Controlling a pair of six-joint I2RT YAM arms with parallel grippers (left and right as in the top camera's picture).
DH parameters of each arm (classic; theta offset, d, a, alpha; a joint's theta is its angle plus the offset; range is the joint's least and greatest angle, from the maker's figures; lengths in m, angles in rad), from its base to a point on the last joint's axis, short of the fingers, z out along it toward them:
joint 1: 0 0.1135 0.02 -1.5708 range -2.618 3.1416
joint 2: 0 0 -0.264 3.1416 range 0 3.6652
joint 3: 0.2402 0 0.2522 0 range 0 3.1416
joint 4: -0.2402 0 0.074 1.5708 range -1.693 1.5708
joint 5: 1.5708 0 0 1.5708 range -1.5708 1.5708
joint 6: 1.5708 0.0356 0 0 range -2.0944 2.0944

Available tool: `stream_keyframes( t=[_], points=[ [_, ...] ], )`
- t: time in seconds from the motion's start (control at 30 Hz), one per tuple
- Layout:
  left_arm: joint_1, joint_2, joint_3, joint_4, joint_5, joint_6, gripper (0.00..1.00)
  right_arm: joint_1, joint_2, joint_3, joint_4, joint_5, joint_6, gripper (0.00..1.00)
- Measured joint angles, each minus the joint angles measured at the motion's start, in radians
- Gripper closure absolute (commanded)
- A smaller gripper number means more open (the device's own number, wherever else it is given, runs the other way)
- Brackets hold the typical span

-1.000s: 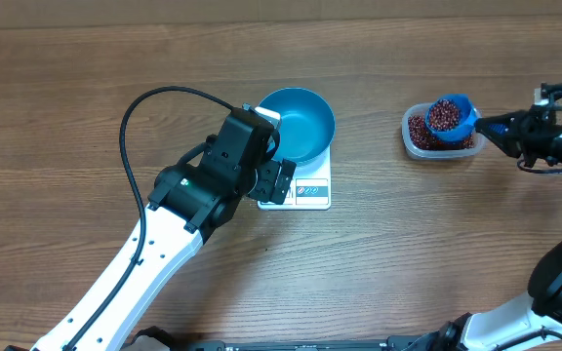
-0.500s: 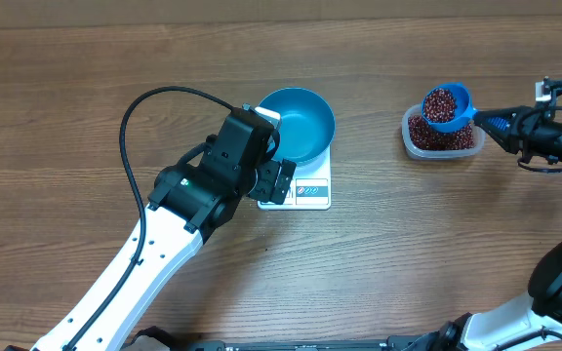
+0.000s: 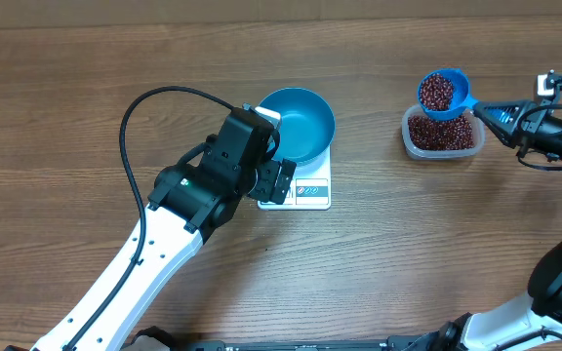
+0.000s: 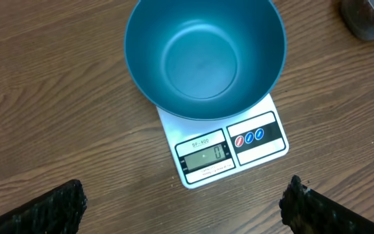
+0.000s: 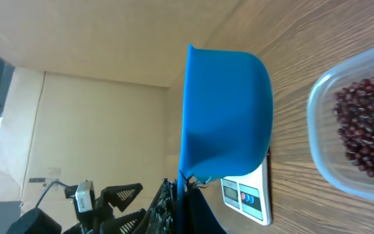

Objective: Scoop item into bowl and weigh 150g on scale
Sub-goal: 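Carry the filled scoop over the teal bowl with the right gripper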

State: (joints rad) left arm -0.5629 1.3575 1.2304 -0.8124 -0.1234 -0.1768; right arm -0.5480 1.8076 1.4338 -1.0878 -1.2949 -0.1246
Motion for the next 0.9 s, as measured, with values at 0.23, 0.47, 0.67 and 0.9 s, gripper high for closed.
stream_keyframes(
  t=[0.23,0.47,0.67,0.9],
  points=[
    [0.0,0.0,0.0,0.008,0.0,0.0,0.01,0.08,0.0,0.0,0.003,-0.033,0.002,0.96],
    [0.0,0.0,0.0,0.009,0.0,0.0,0.0,0.19,0.0,-0.001,0.118,-0.043,0.092,0.96],
    [0.0,0.0,0.0,0.011,0.003,0.0,0.0,0.302,0.0,-0.002,0.272,-0.023,0.239,0.96],
    [0.0,0.0,0.0,0.011,0.008,0.0,0.01,0.462,0.0,-0.002,0.433,0.061,0.428,0.96]
  ],
)
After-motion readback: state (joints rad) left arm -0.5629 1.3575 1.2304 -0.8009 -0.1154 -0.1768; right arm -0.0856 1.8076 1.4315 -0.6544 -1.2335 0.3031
